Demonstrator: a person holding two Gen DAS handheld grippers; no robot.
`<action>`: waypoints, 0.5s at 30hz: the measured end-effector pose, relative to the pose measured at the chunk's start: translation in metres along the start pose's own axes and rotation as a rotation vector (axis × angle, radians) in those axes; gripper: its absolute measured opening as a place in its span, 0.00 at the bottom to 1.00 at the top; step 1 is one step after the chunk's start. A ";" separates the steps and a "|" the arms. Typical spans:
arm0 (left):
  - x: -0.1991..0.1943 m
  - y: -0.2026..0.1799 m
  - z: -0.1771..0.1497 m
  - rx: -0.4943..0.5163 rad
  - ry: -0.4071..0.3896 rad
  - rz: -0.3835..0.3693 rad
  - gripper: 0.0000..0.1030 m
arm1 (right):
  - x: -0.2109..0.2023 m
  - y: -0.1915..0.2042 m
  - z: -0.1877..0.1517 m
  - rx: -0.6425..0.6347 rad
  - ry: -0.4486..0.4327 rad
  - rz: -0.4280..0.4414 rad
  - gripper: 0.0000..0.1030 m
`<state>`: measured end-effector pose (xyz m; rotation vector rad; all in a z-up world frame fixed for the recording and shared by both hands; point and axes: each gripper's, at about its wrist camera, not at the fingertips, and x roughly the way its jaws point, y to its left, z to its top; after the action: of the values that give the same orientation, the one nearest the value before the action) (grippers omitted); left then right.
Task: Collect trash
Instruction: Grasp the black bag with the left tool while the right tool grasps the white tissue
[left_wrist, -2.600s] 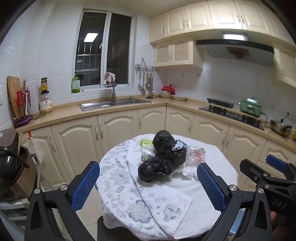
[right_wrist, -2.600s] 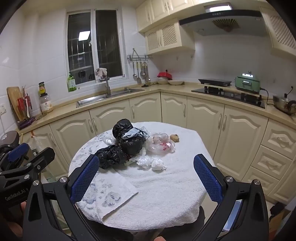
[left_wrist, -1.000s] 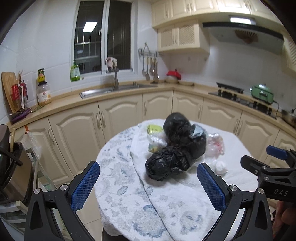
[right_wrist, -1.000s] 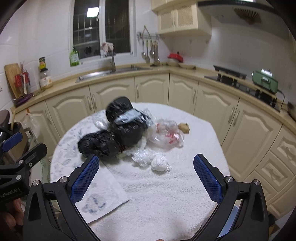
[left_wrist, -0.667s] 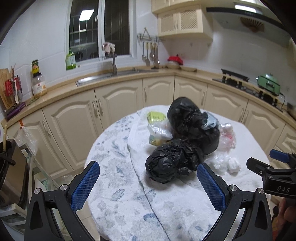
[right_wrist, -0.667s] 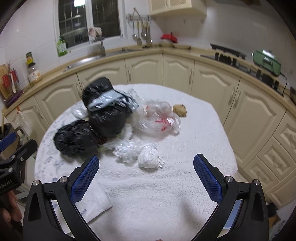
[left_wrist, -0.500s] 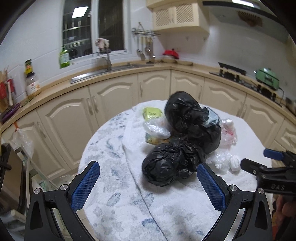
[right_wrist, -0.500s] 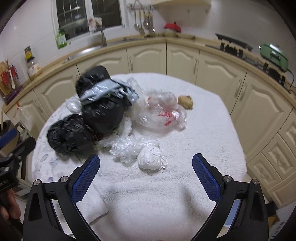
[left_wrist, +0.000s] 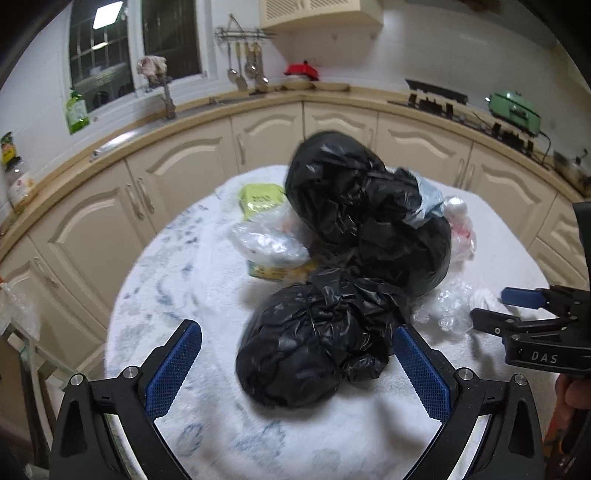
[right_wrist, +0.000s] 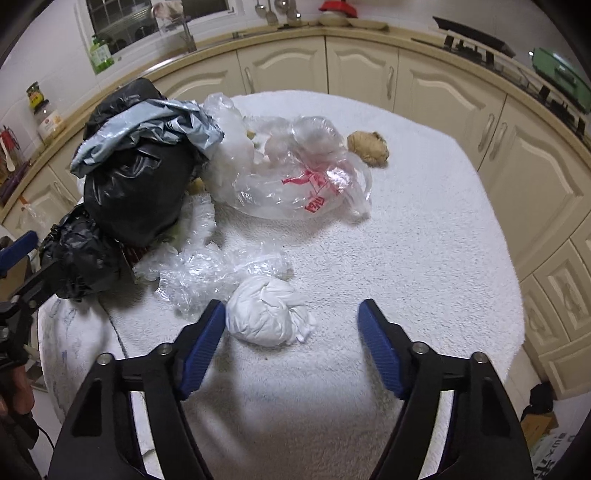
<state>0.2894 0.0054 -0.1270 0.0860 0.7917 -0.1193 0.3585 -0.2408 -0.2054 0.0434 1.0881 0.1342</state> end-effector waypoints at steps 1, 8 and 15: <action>0.007 0.000 0.001 0.003 0.014 -0.021 0.99 | 0.003 0.001 0.000 -0.004 0.009 -0.002 0.61; 0.029 0.001 0.010 0.000 0.052 -0.064 0.76 | 0.000 0.004 -0.005 -0.015 -0.019 0.012 0.35; 0.012 0.012 -0.004 -0.054 0.031 -0.058 0.61 | -0.007 -0.011 -0.010 0.044 -0.040 0.068 0.34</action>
<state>0.2967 0.0166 -0.1378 0.0136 0.8281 -0.1518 0.3468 -0.2530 -0.2048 0.1224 1.0497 0.1698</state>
